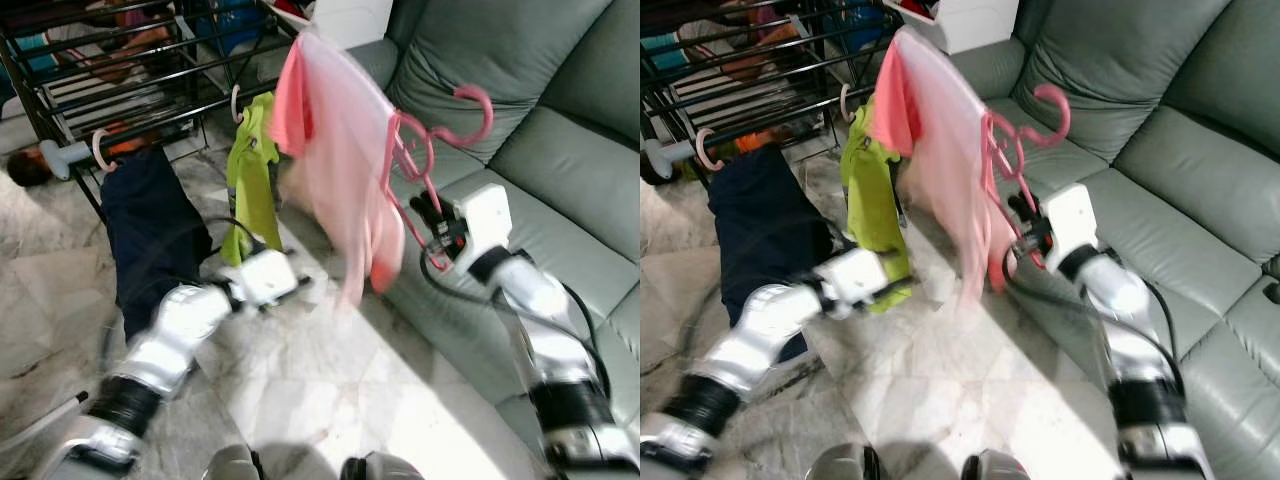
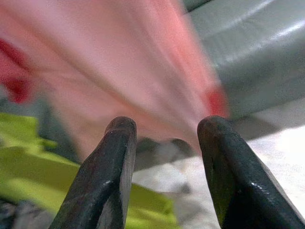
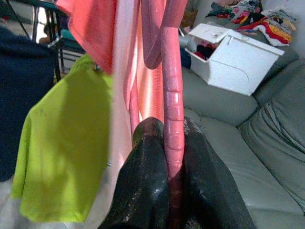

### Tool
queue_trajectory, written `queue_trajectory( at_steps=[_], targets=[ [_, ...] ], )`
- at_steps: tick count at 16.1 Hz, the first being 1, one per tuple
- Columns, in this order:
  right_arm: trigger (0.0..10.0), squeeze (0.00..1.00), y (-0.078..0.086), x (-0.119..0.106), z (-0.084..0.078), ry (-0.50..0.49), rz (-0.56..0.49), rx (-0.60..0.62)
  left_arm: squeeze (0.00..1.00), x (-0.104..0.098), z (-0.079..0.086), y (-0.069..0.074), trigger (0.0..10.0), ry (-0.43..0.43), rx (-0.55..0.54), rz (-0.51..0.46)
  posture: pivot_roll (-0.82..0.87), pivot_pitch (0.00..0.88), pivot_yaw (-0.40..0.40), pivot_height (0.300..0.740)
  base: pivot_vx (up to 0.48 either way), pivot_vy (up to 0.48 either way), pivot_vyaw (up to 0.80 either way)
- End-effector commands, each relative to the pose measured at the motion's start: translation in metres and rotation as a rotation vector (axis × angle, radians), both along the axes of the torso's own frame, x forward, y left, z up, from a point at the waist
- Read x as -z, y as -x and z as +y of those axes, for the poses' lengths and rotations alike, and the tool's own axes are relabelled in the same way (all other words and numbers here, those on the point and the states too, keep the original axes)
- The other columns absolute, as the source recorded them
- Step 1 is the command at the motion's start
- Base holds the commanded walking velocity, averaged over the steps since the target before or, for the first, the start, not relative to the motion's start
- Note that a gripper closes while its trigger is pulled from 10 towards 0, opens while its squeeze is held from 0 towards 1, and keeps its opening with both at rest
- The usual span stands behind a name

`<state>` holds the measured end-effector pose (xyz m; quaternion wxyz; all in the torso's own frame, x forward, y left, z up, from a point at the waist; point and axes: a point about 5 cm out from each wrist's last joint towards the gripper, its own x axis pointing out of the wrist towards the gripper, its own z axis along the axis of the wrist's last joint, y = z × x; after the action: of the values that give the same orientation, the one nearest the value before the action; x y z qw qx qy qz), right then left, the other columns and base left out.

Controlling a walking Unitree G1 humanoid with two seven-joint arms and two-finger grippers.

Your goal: Hang hanger

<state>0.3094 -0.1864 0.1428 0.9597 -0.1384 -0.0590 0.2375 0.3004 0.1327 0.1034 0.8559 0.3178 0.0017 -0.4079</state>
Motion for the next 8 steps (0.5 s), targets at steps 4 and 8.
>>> queue_trajectory(
  at_steps=[4, 8],
  targets=[
    [10.0, 0.0, 0.03, 0.013, -0.013, 0.137, 0.062, -0.189, 1.0, -0.022, 0.021, 0.008, 10.0, 0.025, 0.012, -0.127, -0.06, 0.034, -0.025, 0.74, 0.0, 0.0, 0.0],
    [10.0, 0.0, 0.043, 0.033, -0.028, 0.223, 0.184, -0.254, 1.0, -0.015, 0.038, 0.014, 10.0, -0.064, 0.014, -0.203, -0.06, 0.03, -0.026, 0.74, 0.0, 0.0, 0.0]
  ],
)
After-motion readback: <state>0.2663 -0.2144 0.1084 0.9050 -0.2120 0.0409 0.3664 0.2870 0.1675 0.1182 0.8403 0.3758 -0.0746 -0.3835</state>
